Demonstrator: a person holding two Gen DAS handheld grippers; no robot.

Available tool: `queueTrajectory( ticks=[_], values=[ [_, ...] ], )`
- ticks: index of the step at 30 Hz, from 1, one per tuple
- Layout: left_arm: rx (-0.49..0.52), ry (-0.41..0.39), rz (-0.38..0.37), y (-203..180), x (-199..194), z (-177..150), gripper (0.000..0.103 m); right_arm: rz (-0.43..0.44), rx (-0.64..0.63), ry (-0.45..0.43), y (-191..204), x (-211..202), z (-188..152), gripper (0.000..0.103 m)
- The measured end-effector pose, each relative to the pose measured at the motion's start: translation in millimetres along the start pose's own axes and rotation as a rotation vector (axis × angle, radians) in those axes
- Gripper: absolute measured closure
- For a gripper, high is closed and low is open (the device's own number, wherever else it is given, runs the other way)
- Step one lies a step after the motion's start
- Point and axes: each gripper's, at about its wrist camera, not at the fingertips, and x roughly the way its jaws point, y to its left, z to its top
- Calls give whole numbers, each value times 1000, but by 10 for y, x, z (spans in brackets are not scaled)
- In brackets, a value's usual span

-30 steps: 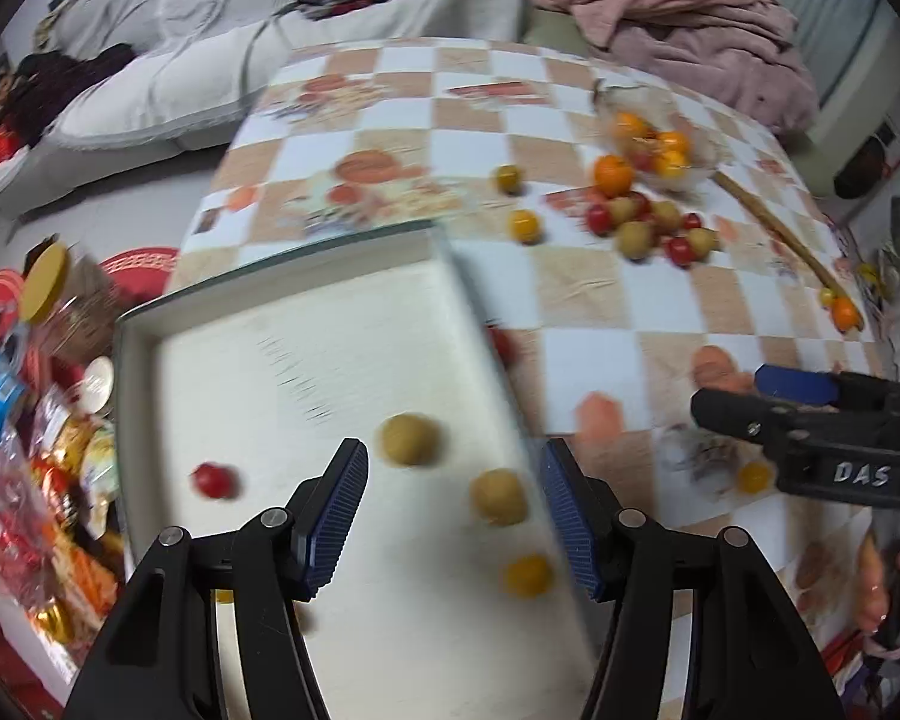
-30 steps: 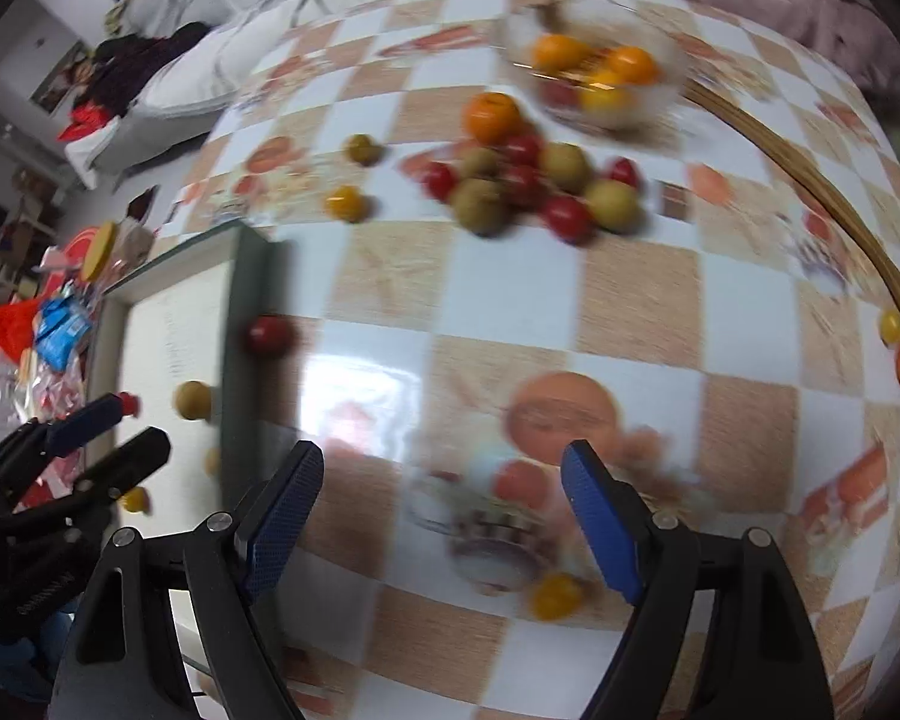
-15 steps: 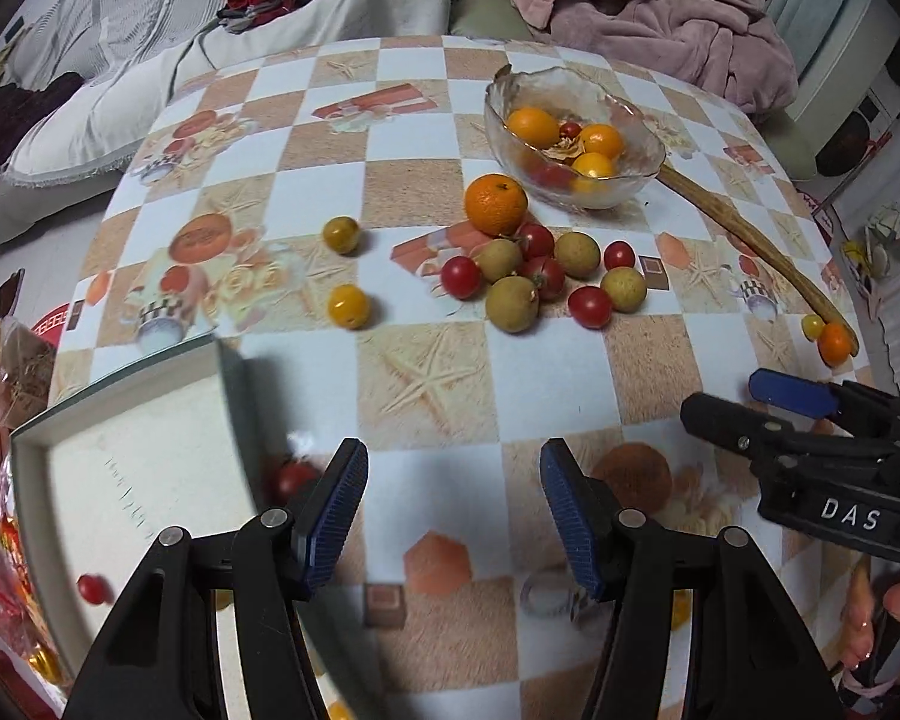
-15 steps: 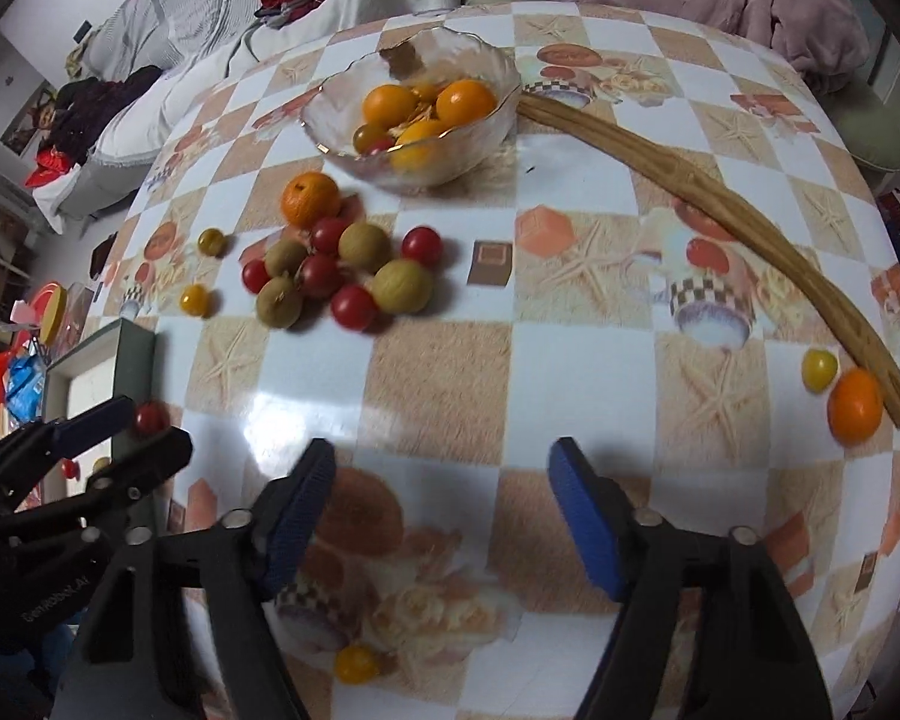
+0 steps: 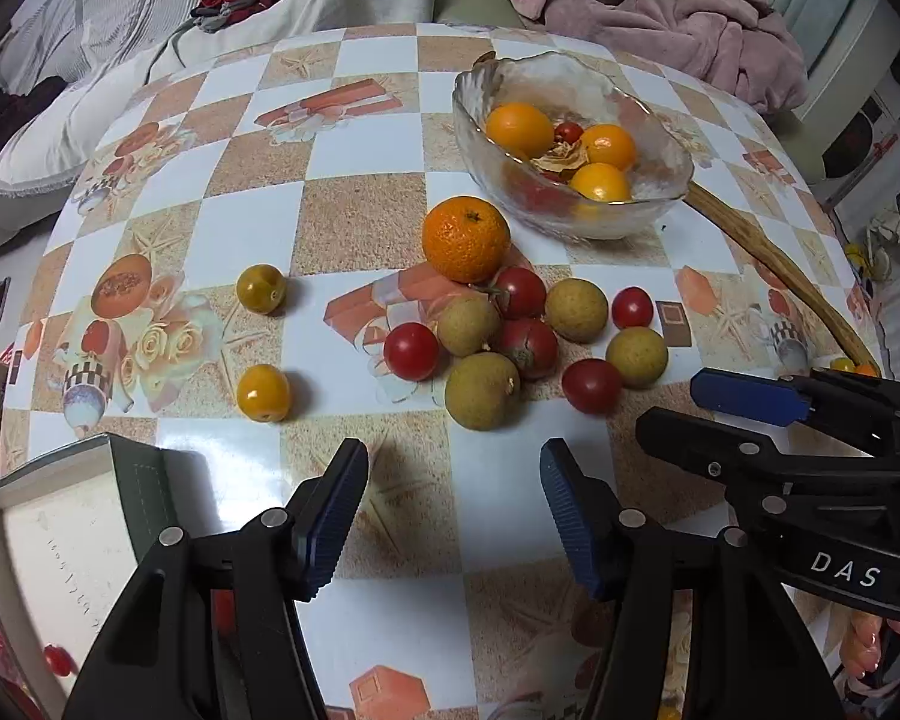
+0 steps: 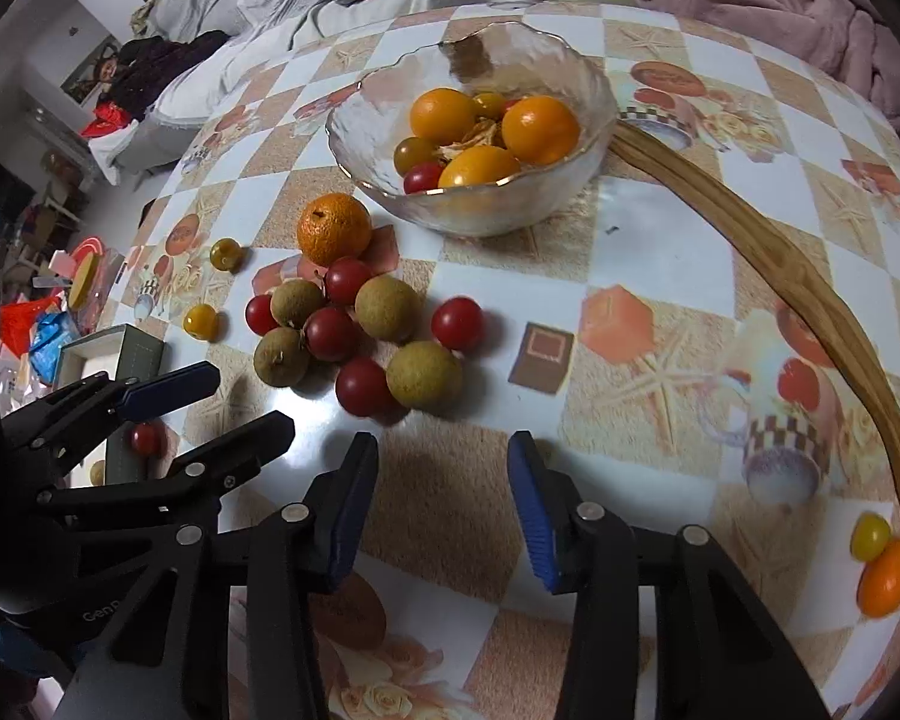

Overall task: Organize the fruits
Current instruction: 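Move both open tools back over the fruits on the table, then grasp a brown round fruit with the left tool while the right tool grasps another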

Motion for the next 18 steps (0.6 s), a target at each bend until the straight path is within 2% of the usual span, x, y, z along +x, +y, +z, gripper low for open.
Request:
queueTrajectory(
  ticks=[5, 7, 10, 11, 15, 16, 17, 18],
  values=[
    [5, 13, 13, 1, 80, 30, 42, 42, -20, 1, -6, 53, 118, 57],
    [13, 8, 20, -19, 88, 38, 42, 68, -16, 4, -13, 64, 146, 62],
    [20, 7, 24, -66, 107, 67, 42, 96, 6, 5, -50, 54, 187, 77],
    [19, 8, 24, -85, 115, 82, 42, 101, 13, 8, -63, 56, 192, 79],
    [21, 1, 33, -158, 137, 134, 42, 108, 26, 1, -118, -3, 165, 80],
    [21, 1, 39, -172, 144, 141, 44, 107, 29, -1, -141, -35, 146, 80],
    [22, -3, 54, -190, 151, 146, 53, 107, 34, -1, -162, -57, 132, 82],
    [27, -6, 71, -203, 154, 150, 55, 105, 42, 0, -188, -85, 107, 83]
  ],
)
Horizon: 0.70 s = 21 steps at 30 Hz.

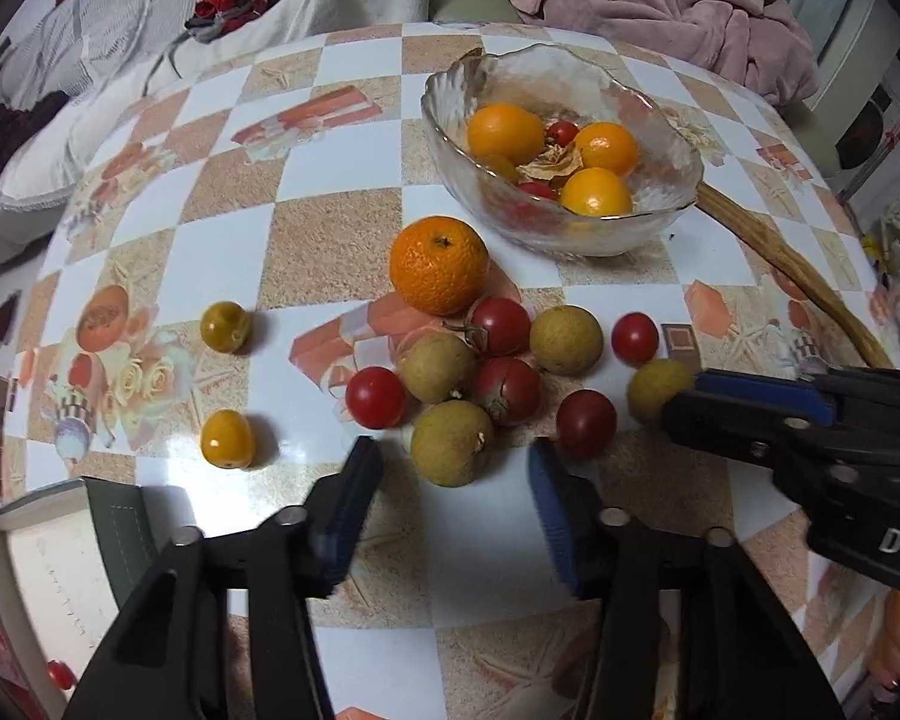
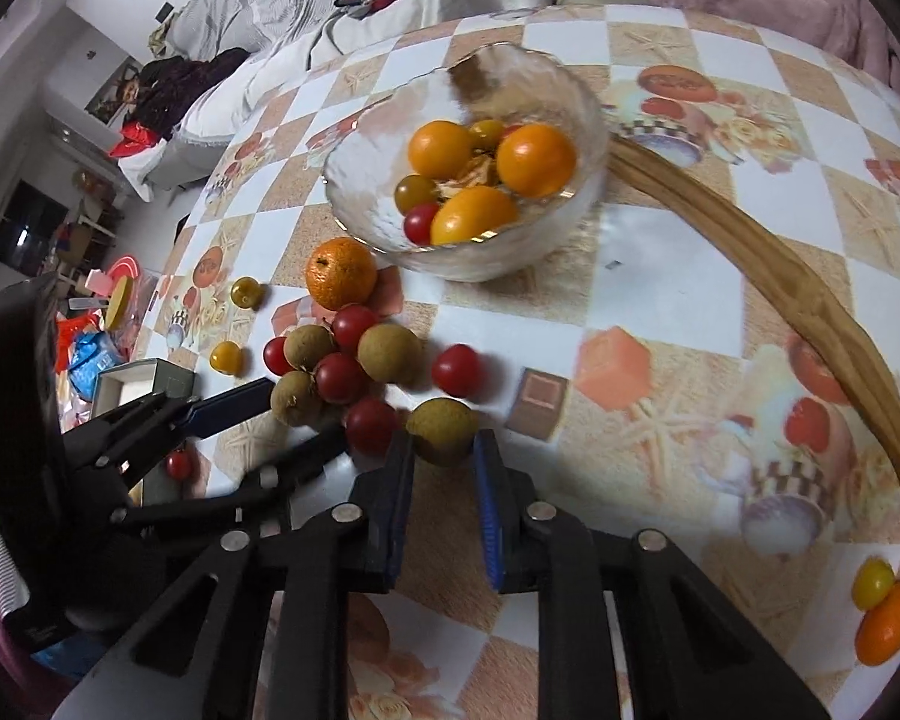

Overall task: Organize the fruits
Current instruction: 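Grasp a brown round fruit with the left tool while the right tool grasps another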

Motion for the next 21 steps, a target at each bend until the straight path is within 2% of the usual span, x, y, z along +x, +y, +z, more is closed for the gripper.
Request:
queueTrajectory(
  ticks=[1, 2, 3, 8, 16, 21],
  values=[
    [0, -2, 3, -6, 1, 5, 57, -2, 8, 0, -28, -27, -20, 83],
    [-2, -7, 3, -3, -4, 5, 69, -1, 18, -1, -60, -55, -43, 83],
    [0, -11, 7, -4, -12, 8, 75, 0, 32, -2, -87, -82, -70, 83],
    [-15, -19, -11, 28, -56, -24, 75, 4, 69, -9, -168, -204, -196, 83],
    [-25, -36, -36, 41, -332, -207, 75, 15, 98, -3, -149, -282, -379, 83],
    [-50, -43, -49, 127, -517, -339, 75, 12, 70, 12, -65, -234, -388, 83]
  ],
)
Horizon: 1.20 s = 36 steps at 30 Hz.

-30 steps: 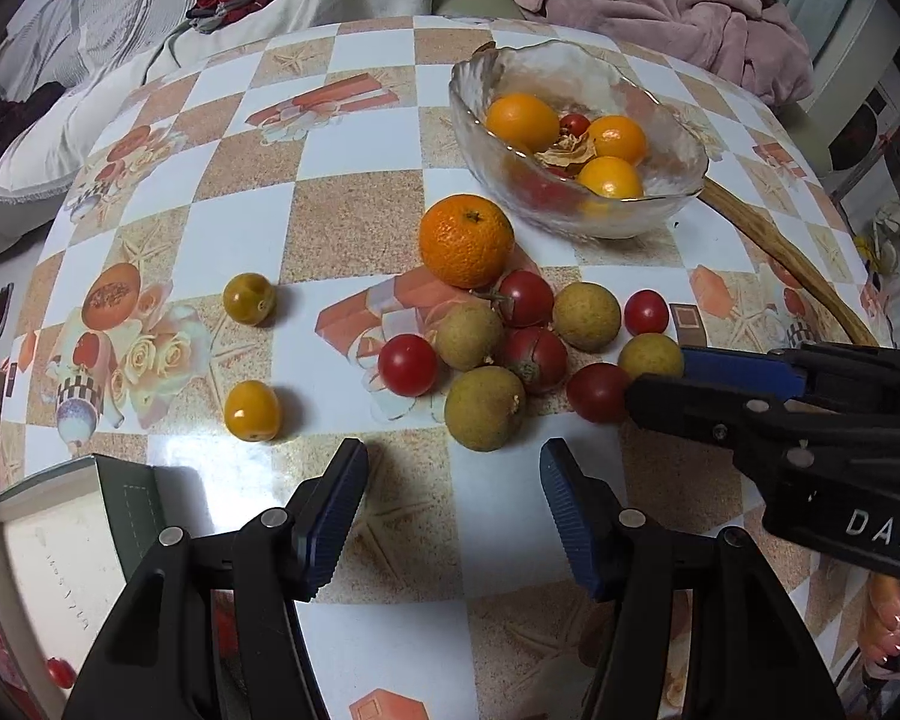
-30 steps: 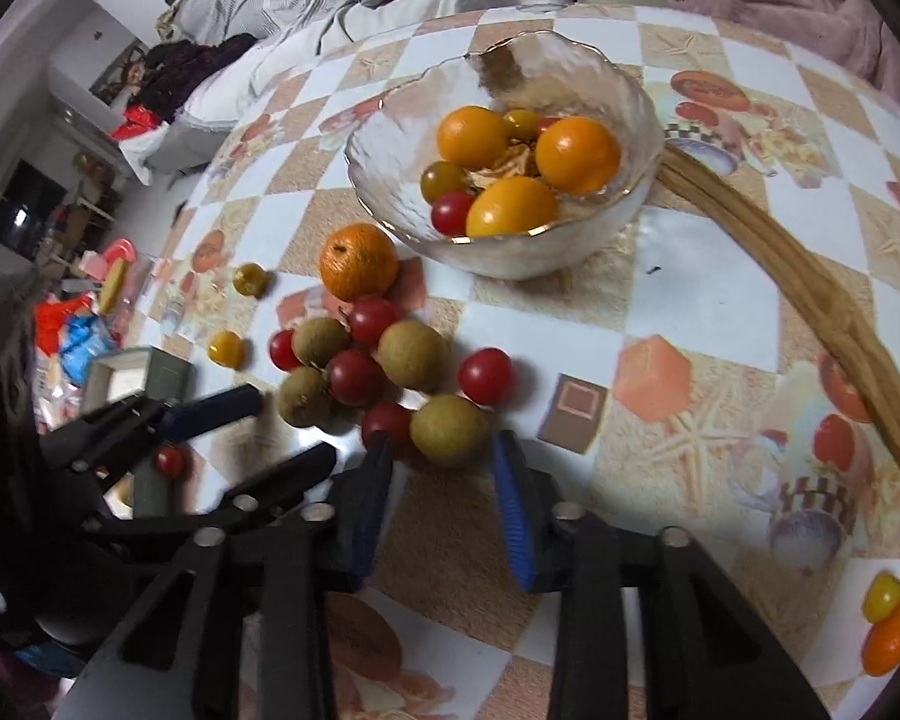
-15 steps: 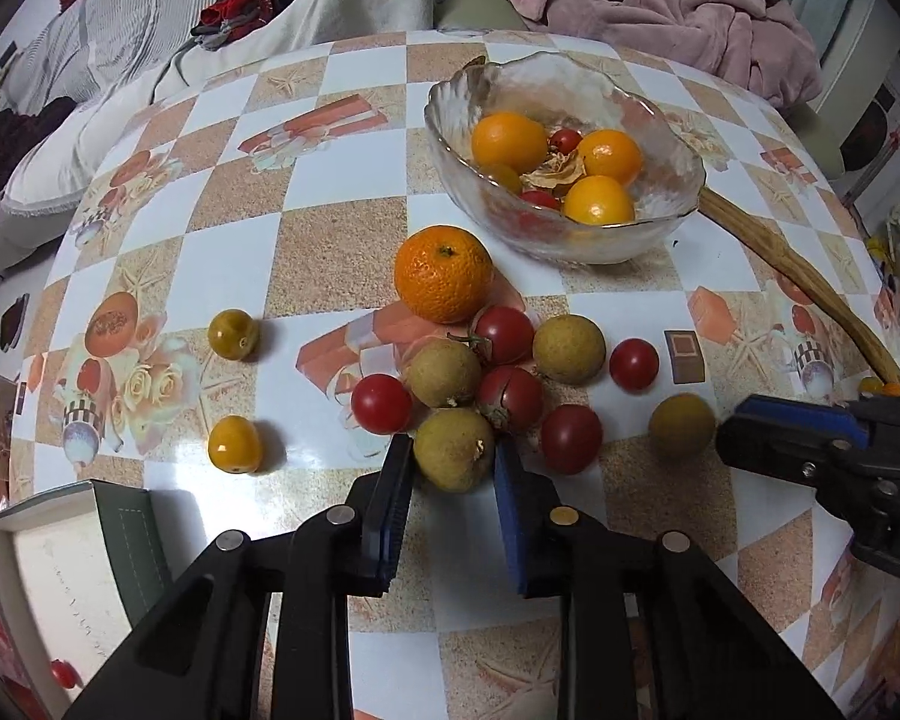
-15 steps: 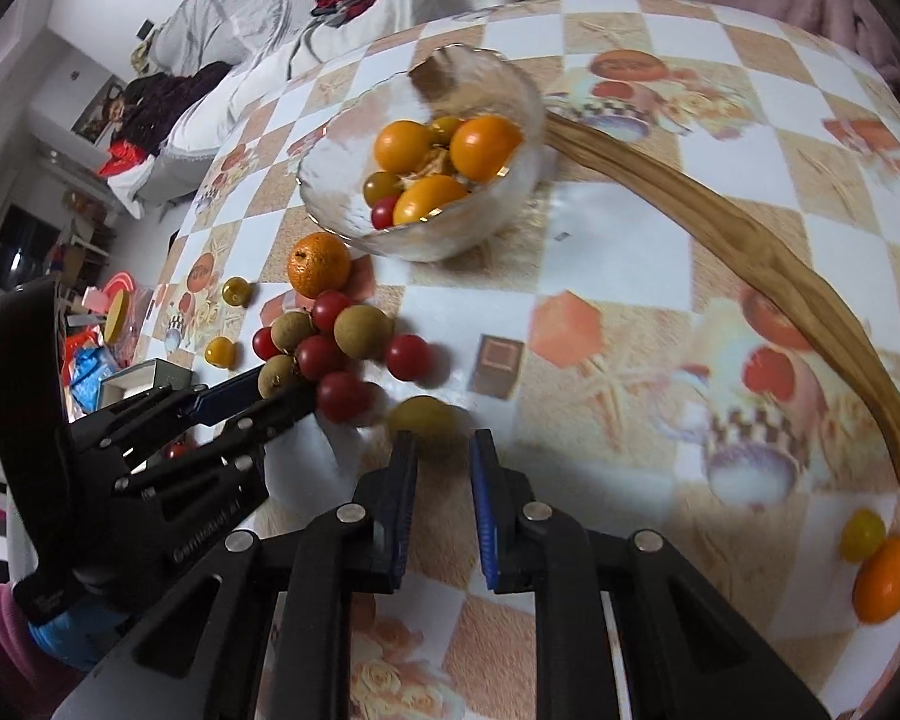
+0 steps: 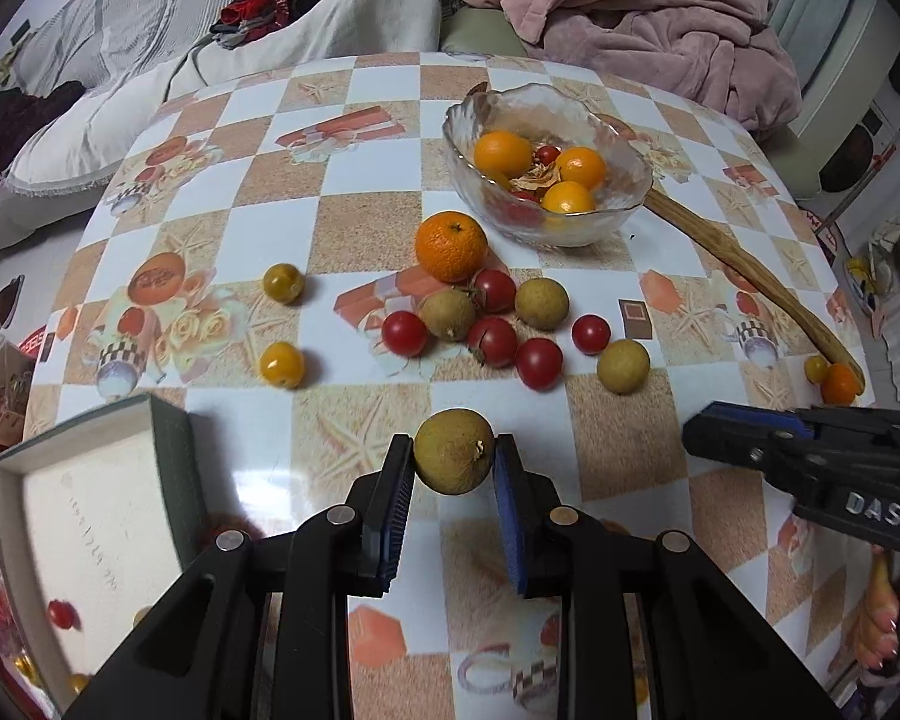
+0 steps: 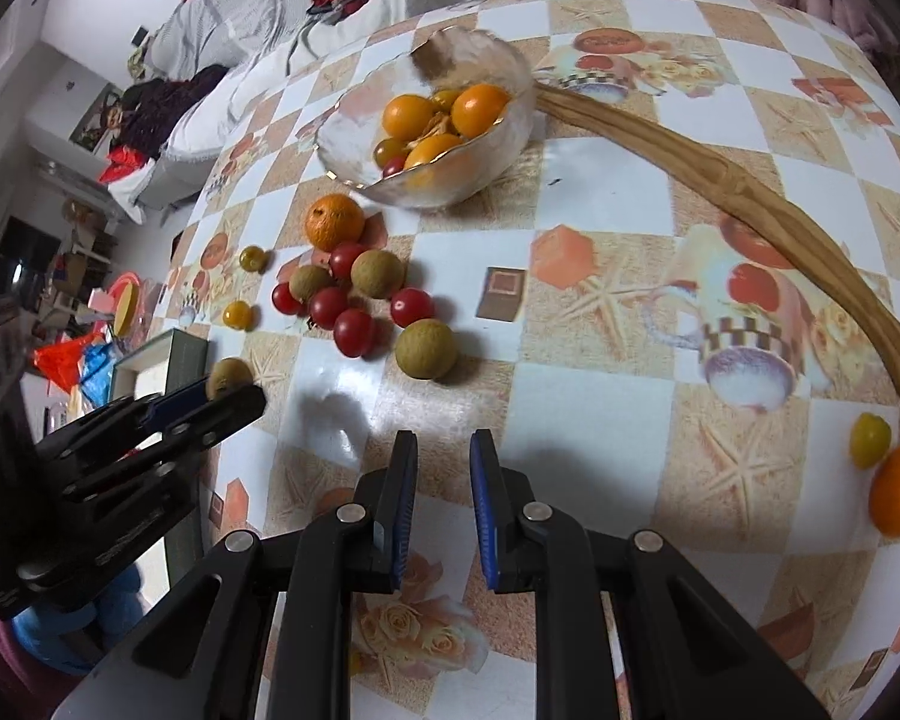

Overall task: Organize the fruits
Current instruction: 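Grasp a brown round fruit with the left tool while the right tool grasps another, then carry both brown fruits over the white tray and open both tools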

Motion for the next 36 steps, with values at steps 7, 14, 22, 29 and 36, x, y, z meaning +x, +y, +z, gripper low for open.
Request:
queueTrajectory(
  ticks=[7, 14, 22, 29, 36],
  values=[
    [-13, -6, 0, 119, -152, -97, 75, -58, -54, -28, 157, 172, 224, 62],
    [-50, -12, -4, 284, -272, -227, 75, -130, -73, 0, 252, 350, 291, 73],
    [-112, -2, 4, 577, -367, -388, 75, -83, -70, 4, 468, 250, 163, 73],
    [-150, -4, 16, 852, -472, -516, 75, -35, -94, 17, 852, 225, 61, 73],
    [-187, -15, 29, 1163, -604, -663, 75, 0, -134, 34, 1287, 309, -3, 73]
  ],
)
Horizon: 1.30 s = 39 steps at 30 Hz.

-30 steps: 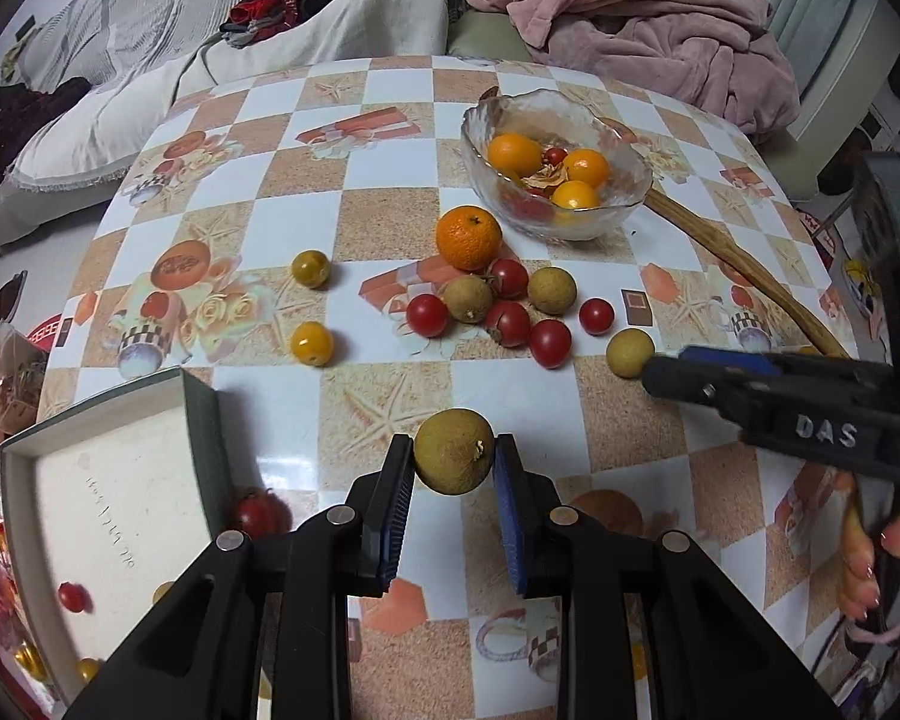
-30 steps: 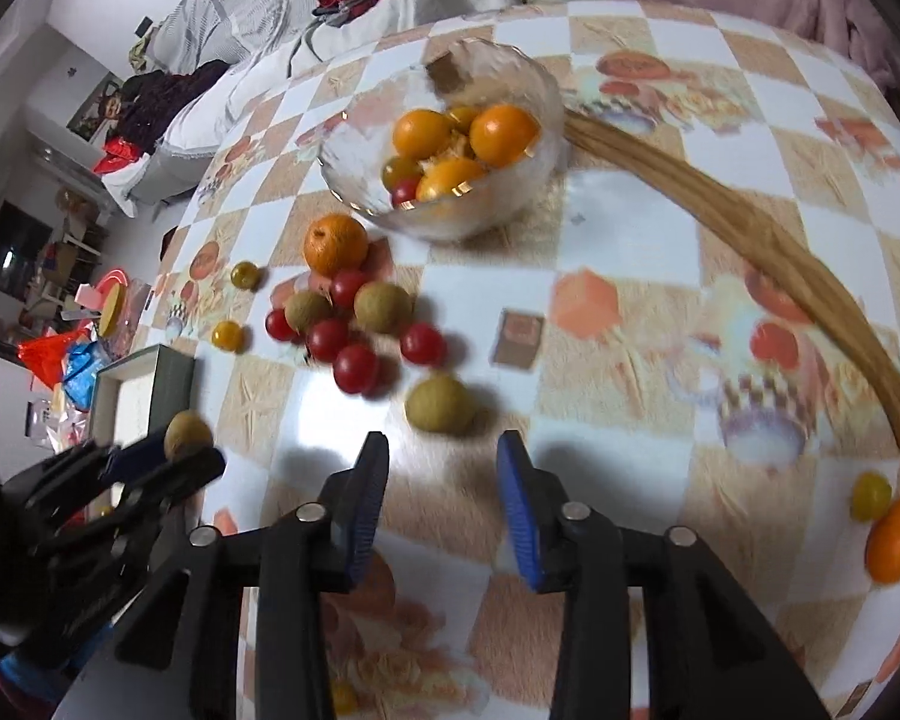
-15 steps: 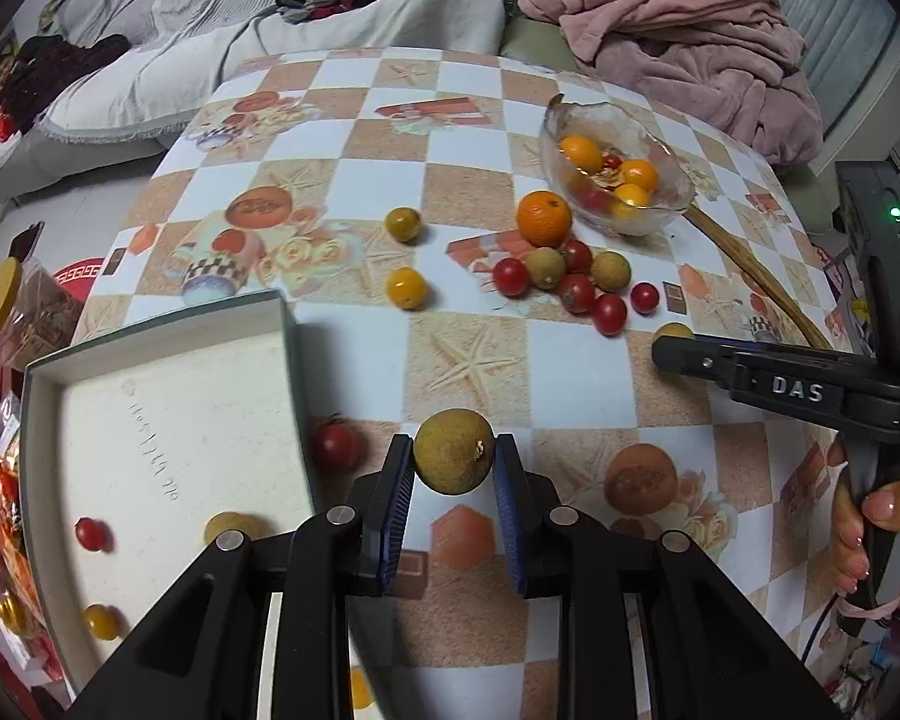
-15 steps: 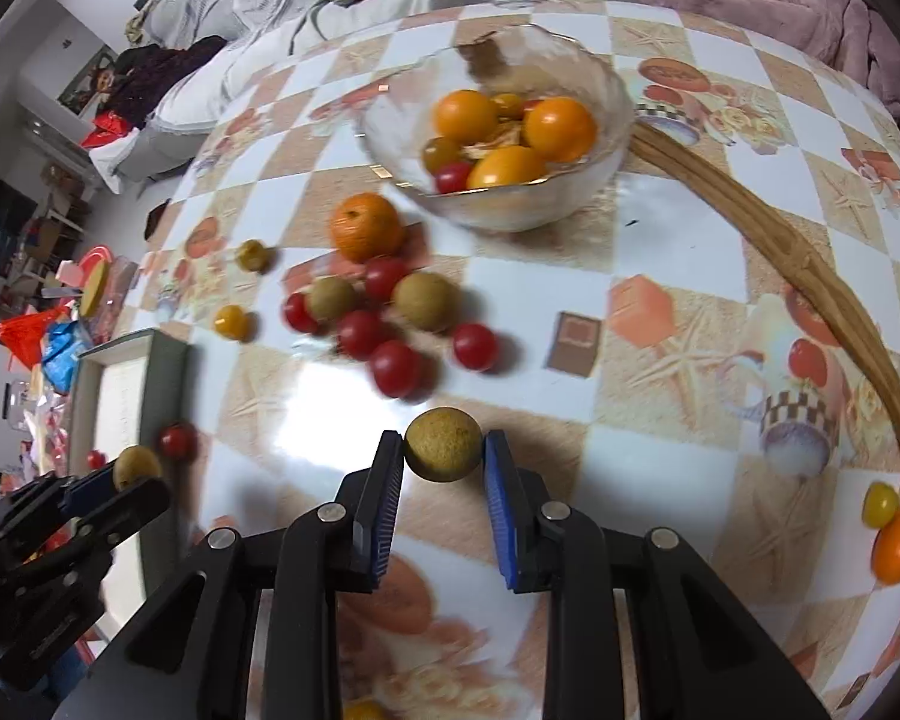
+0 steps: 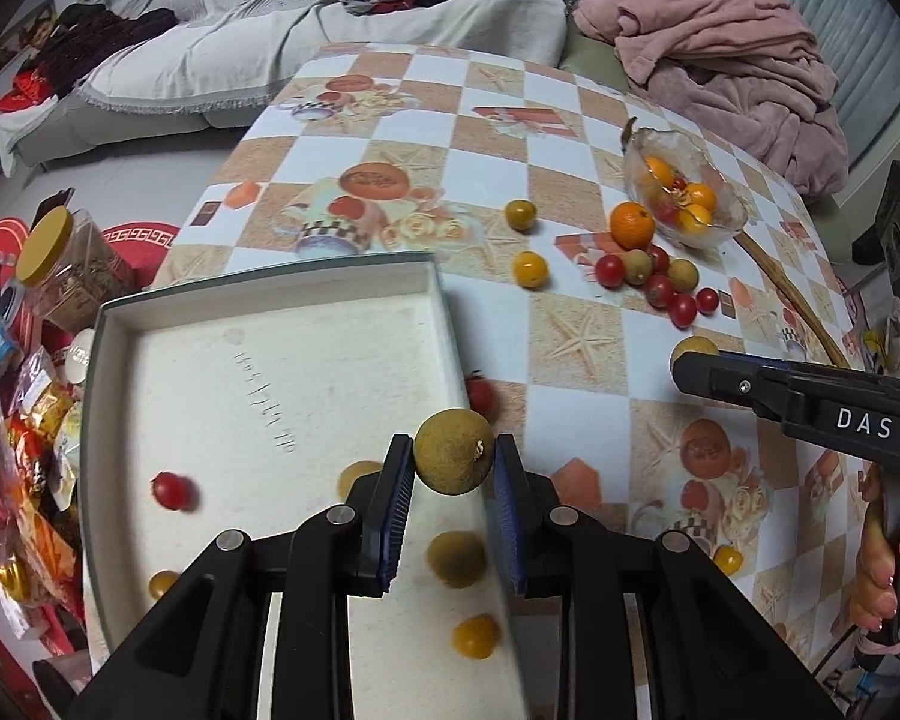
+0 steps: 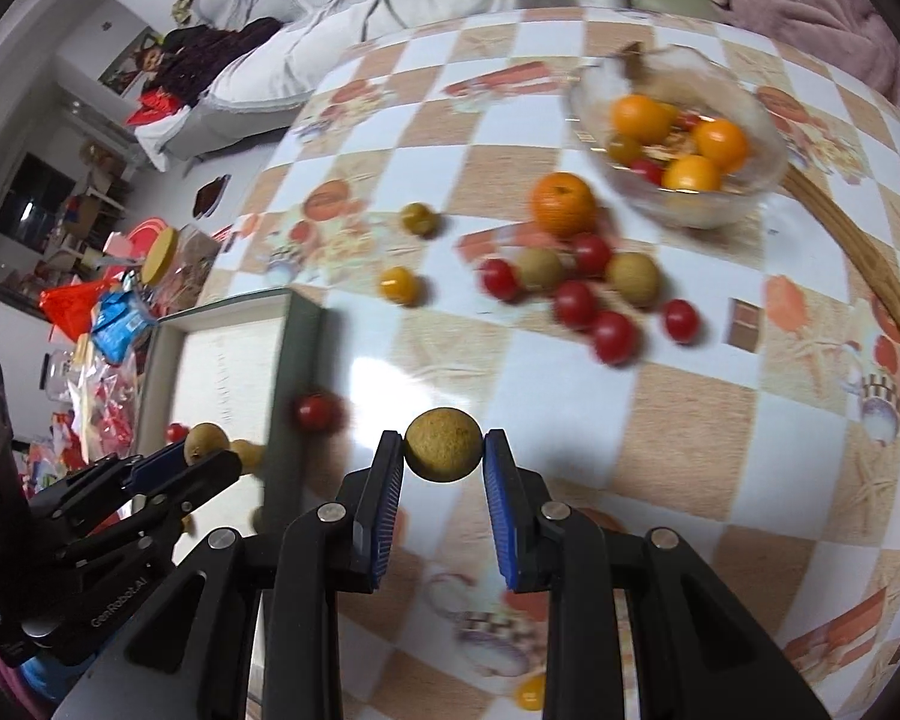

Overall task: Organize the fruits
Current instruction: 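Carry both brown fruits over the white tray and open both tools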

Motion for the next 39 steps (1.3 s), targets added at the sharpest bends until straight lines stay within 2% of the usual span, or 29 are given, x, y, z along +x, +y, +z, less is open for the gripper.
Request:
queueTrajectory(
  ticks=[6, 21, 26, 32, 38, 39],
  values=[
    [-30, 2, 14, 282, -115, -151, 75, 31, -49, 17, 408, 102, 1, 73],
    [-100, 96, 76, 871, -392, -994, 75, 110, -192, 124, 1375, 442, -270, 73],
    [-117, 125, 96, 973, -331, -1169, 75, 83, -249, 184, 1582, 645, -468, 73],
    [-134, 150, 116, 1076, -209, -1214, 75, 18, -296, 233, 1668, 836, -600, 73],
    [-111, 164, 125, 1050, -160, -1226, 74, -26, -326, 275, 1698, 973, -693, 72],
    [-102, 165, 129, 1043, -154, -1232, 74, -26, -328, 270, 1705, 971, -697, 69]
  ],
)
